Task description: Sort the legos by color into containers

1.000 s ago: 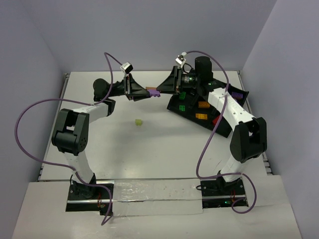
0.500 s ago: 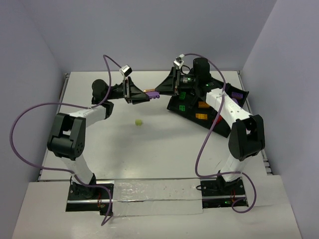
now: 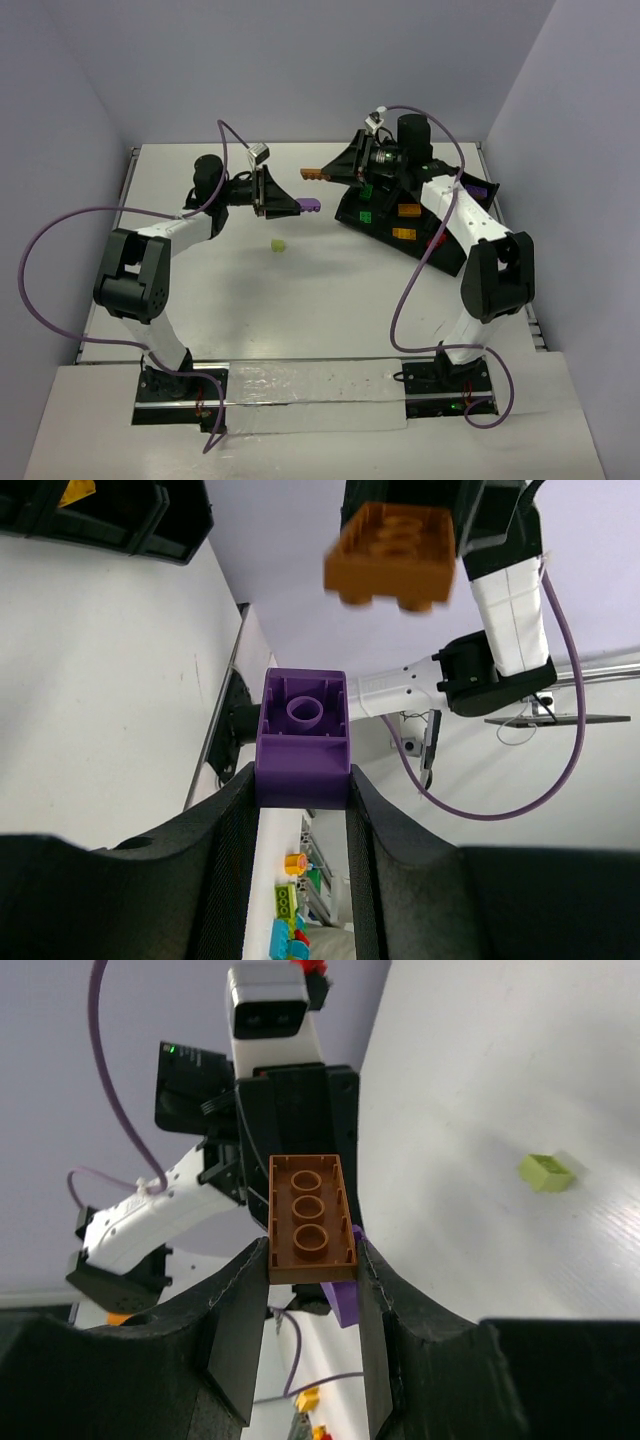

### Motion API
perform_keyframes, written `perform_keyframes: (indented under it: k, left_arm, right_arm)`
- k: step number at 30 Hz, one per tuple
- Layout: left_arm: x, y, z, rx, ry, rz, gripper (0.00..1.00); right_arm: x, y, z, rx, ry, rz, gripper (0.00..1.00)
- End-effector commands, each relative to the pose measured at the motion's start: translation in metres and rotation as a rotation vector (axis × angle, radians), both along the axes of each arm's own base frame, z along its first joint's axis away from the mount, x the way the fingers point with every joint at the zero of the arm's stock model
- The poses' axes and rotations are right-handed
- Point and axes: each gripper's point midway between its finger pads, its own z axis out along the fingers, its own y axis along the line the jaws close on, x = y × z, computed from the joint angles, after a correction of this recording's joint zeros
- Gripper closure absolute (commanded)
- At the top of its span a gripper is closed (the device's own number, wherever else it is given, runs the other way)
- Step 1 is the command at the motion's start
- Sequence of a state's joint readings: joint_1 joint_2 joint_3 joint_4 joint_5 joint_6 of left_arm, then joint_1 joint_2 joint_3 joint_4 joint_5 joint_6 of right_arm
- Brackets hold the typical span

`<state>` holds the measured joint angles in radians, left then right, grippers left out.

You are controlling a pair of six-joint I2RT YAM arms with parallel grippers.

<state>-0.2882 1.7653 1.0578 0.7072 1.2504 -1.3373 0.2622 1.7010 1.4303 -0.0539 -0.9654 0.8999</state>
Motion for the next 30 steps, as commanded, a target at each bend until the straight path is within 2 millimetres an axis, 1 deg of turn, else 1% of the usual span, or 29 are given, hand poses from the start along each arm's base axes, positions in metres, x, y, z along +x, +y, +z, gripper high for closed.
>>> perform_keyframes:
  k: [1,2,3,4,5,6,7,8,9,11,12,13,14,15,17,18,19,20,22,23,24,25,26,27,28,29,30]
  left_arm:
    - [0.0,-0.001,0.014,0.008,-0.083,0.002,1.0]
    - [-0.001,-0.001,0.013,0.012,-0.078,0.0,1.0]
    - [0.0,-0.001,0.014,0.012,-0.088,0.002,1.0]
    - [0.0,0.0,0.014,0.016,-0.089,0.005,1.0]
    - [0.002,0.0,0.013,0.027,-0.09,0.011,1.0]
    - [0.004,0.0,0.009,0.044,-0.084,0.022,1.0]
    - [0.008,-0.001,0.012,0.05,-0.098,0.031,1.0]
    - [0.013,-0.002,0.012,0.071,-0.102,0.049,1.0]
    - [0.018,-0.002,0.01,0.095,-0.104,0.066,1.0]
    - [0.029,-0.001,-0.001,0.172,-0.088,0.113,1.0]
    - [0.033,-0.001,0.001,0.195,-0.095,0.122,1.0]
    - [0.038,0.001,-0.006,0.253,-0.083,0.142,1.0]
    - [0.046,0.001,-0.002,0.273,-0.102,0.174,1.0]
    - [0.052,0.003,-0.006,0.319,-0.106,0.204,1.0]
    - [0.06,0.006,-0.008,0.362,-0.106,0.24,1.0]
    - [0.063,0.008,-0.009,0.381,-0.106,0.257,1.0]
    - [0.067,0.009,-0.01,0.394,-0.108,0.271,1.0]
    - [0.068,0.009,-0.01,0.398,-0.107,0.277,1.0]
    - [0.071,0.007,-0.011,0.405,-0.101,0.276,1.0]
    - [0.071,0.006,-0.008,0.407,-0.101,0.274,1.0]
    - [0.072,0.005,-0.009,0.42,-0.104,0.268,1.0]
    - [0.074,0.005,-0.01,0.432,-0.114,0.263,1.0]
    - [0.073,0.003,-0.006,0.434,-0.117,0.258,1.0]
    - [0.075,0.002,-0.004,0.442,-0.139,0.254,1.0]
    - [0.073,0.001,-0.006,0.458,-0.129,0.246,1.0]
    - [0.074,0.001,-0.006,0.469,-0.146,0.242,1.0]
    - [0.074,0.0,-0.006,0.477,-0.153,0.241,1.0]
  right_arm:
    - [0.014,-0.027,0.026,-0.063,-0.104,-0.155,1.0]
    - [0.02,-0.039,0.024,-0.094,-0.104,-0.22,1.0]
    - [0.019,-0.044,0.023,-0.103,-0.1,-0.233,1.0]
    - [0.022,-0.053,0.024,-0.119,-0.102,-0.275,1.0]
    - [0.029,-0.074,0.021,-0.166,-0.098,-0.369,1.0]
    - [0.034,-0.089,0.024,-0.2,-0.115,-0.443,1.0]
    - [0.036,-0.106,0.017,-0.253,-0.1,-0.493,1.0]
    - [0.039,-0.122,0.013,-0.307,-0.093,-0.549,1.0]
    - [0.04,-0.136,0.01,-0.359,-0.086,-0.598,1.0]
    - [0.042,-0.162,0.001,-0.467,-0.051,-0.693,1.0]
    - [0.043,-0.171,-0.001,-0.505,-0.055,-0.718,1.0]
    - [0.043,-0.185,-0.006,-0.57,-0.047,-0.762,1.0]
    - [0.041,-0.189,-0.011,-0.598,-0.03,-0.765,1.0]
    - [0.04,-0.198,-0.017,-0.641,-0.016,-0.791,1.0]
    - [0.042,-0.206,-0.022,-0.674,0.002,-0.823,1.0]
    - [0.047,-0.209,-0.025,-0.686,0.008,-0.833,1.0]
    - [0.055,-0.212,-0.03,-0.703,0.015,-0.848,1.0]
    - [0.059,-0.213,-0.031,-0.708,0.016,-0.855,1.0]
    - [0.084,-0.218,-0.045,-0.746,0.04,-0.867,1.0]
    - [0.09,-0.219,-0.056,-0.763,0.058,-0.864,1.0]
    - [0.104,-0.221,-0.057,-0.77,0.049,-0.873,1.0]
    - [0.113,-0.221,-0.05,-0.759,0.032,-0.883,1.0]
    - [0.119,-0.221,-0.058,-0.767,0.042,-0.879,1.0]
    - [0.128,-0.221,-0.05,-0.756,0.02,-0.89,1.0]
    - [0.136,-0.224,-0.054,-0.773,0.023,-0.905,1.0]
    - [0.147,-0.224,-0.062,-0.782,0.034,-0.908,1.0]
    - [0.153,-0.225,-0.068,-0.789,0.043,-0.911,1.0]
